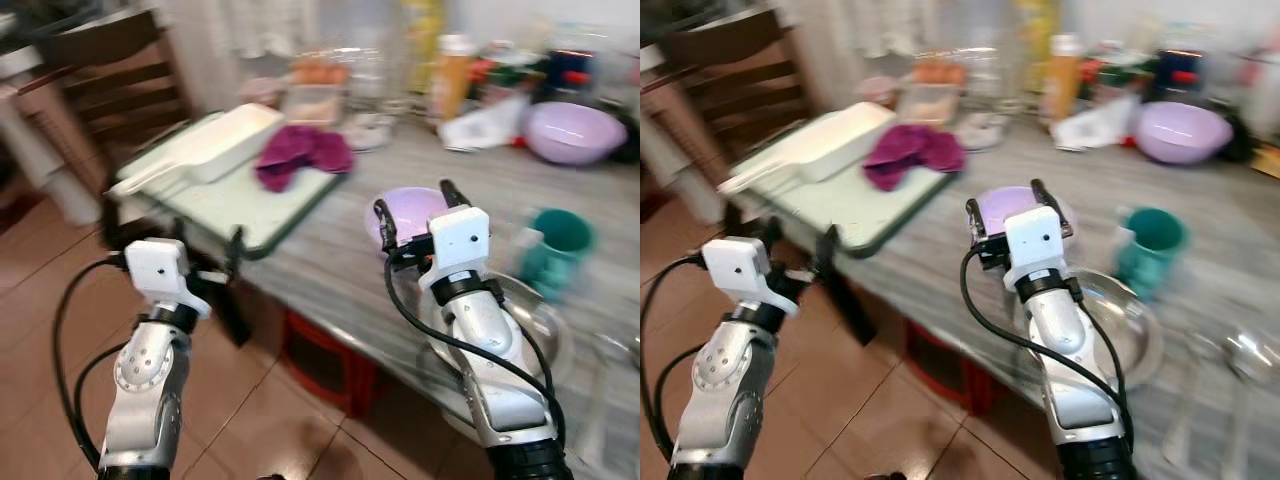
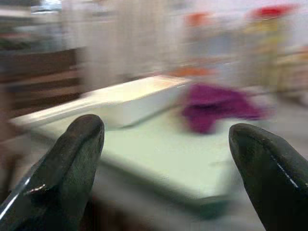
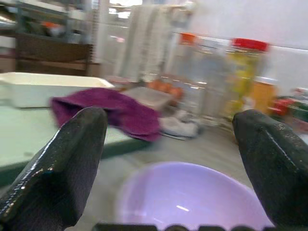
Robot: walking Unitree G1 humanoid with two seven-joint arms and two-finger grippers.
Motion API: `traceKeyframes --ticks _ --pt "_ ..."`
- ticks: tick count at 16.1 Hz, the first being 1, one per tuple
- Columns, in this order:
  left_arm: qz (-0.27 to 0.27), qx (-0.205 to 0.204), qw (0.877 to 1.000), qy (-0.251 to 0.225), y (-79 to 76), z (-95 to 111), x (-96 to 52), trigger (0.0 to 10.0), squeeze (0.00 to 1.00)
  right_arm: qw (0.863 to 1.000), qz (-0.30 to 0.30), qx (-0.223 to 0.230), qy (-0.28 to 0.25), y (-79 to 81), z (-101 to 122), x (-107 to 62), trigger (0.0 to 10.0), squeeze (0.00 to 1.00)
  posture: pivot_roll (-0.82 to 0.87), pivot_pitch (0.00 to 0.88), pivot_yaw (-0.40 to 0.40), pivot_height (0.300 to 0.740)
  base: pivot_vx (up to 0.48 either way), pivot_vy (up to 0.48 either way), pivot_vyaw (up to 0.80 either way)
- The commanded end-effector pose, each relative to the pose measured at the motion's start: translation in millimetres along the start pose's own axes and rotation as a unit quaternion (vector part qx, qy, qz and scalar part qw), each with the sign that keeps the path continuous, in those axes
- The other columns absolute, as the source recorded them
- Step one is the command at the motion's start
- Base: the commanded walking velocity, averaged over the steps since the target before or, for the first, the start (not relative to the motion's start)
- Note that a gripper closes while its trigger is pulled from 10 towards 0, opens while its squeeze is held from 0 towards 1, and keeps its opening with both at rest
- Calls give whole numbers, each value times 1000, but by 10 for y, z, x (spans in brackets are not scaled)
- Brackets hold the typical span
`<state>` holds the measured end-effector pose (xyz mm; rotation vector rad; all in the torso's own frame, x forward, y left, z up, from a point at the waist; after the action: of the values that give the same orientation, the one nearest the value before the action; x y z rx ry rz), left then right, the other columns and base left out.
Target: Setting the table
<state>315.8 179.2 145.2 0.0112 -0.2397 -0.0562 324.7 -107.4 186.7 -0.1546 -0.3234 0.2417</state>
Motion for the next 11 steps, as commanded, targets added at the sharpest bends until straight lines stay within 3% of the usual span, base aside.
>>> traceKeyframes --ticks 1,6,11 --pt "39 26 999 15 124 -51 10 10000 0 1000 4 5 0 50 -18 13 10000 1000 -107 36 47 740 0 0 800" --pt "110 89 988 58 383 -299 -38 10000 0 1000 0 19 10 107 -146 54 10000 1000 -85 0 56 740 0 0 800" --pt "154 124 978 67 524 -389 -79 10000 0 1000 0 21 1 141 -176 106 10000 1000 -70 0 78 740 0 0 800"
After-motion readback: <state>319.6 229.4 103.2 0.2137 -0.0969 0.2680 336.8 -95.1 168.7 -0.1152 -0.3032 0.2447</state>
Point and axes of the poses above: a point about 5 cm out from each wrist's last joint towards the gripper, its own x axis pointing out of the wrist towards the gripper, its own z axis along the axis of the wrist's last joint, y = z × x, the point moved 3 cm from there along x, pointing out of the wrist towards the gripper, and after that the axes turned 3 degrees about x, right-handed, at the moved point
